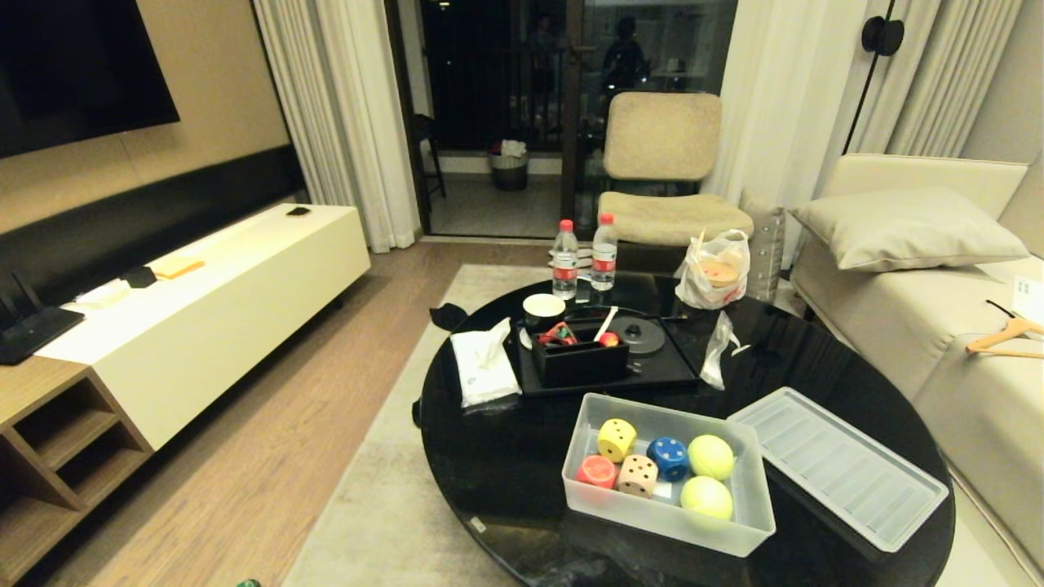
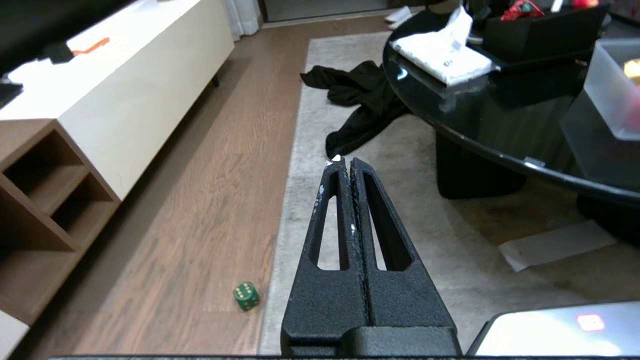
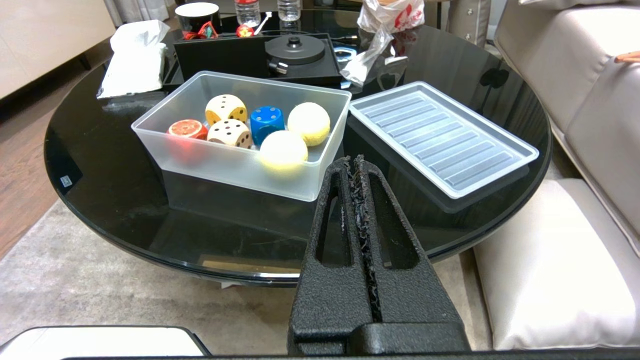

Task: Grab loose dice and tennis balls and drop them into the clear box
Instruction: Pick up toys out of the box

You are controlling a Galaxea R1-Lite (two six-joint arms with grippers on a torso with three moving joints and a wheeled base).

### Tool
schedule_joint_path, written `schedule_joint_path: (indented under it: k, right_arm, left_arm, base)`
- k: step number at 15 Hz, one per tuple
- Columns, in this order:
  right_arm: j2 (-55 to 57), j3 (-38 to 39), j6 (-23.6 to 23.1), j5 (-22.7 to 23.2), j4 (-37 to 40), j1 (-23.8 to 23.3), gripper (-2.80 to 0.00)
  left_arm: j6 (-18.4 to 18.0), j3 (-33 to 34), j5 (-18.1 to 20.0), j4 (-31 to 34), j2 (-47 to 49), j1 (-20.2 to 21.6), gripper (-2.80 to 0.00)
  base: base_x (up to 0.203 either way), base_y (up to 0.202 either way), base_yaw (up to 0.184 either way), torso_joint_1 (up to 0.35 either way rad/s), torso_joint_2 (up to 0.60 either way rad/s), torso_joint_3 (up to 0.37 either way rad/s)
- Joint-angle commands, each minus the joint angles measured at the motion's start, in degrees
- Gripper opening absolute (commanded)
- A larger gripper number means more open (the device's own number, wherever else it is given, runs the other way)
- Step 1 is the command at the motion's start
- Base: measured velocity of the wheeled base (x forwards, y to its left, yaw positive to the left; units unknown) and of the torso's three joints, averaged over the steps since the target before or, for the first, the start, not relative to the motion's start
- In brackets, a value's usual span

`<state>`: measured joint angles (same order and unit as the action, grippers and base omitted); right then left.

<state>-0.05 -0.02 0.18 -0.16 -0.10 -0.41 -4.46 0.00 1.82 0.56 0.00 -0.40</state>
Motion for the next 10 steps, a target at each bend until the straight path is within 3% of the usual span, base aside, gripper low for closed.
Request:
schedule_joint_path:
  k: [1,4,7,10]
  right_arm:
    - [0.0,0.0,0.0,0.0,0.0,0.1,-2.8]
    - [0.0,0.0,0.0,0.1,0.0,0.0,-2.8]
    - [0.0,0.0,0.0,0.0,0.0,0.0,-2.8]
    - [0.0,0.0,0.0,0.0,0.0,0.0,-2.8]
  left_arm:
    - [2.6,0.0,-1.2,-0.2,0.0,0.0,-2.8]
    - [4.6,0.0,-1.8,-0.4,0.0,0.1,-2.8]
    - [-1.8,0.0,0.4,0.0,0.0,0.1,-2.8]
    - [-2.3,0.0,0.7,0.0,-0.1,0.0,-2.8]
  base:
    - [0.0,0.0,0.0,0.0,0.0,0.0]
    - [0.0,0.0,0.0,0.0,0.0,0.0]
    - [0.0,0.0,0.0,0.0,0.0,0.0]
    - [0.0,0.0,0.0,0.0,0.0,0.0]
